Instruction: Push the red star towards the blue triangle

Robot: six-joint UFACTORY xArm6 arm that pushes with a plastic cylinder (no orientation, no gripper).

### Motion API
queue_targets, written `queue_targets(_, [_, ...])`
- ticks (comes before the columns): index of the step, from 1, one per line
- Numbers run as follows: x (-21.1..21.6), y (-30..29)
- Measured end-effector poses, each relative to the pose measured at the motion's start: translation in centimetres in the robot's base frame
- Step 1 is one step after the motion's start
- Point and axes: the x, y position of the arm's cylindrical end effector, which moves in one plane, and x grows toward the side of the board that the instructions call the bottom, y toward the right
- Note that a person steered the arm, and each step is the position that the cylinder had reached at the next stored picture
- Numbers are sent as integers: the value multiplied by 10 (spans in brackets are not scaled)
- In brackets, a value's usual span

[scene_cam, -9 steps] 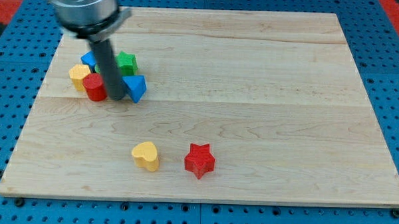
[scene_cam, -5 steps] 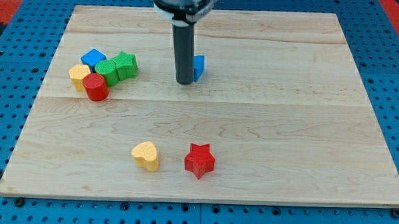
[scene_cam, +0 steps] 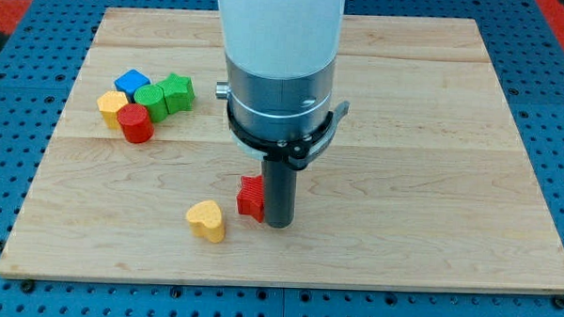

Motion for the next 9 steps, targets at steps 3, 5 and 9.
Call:
queue_targets(3, [-39, -55])
queue_targets(5, [-15, -43])
queue_targets(9, [-28, -16])
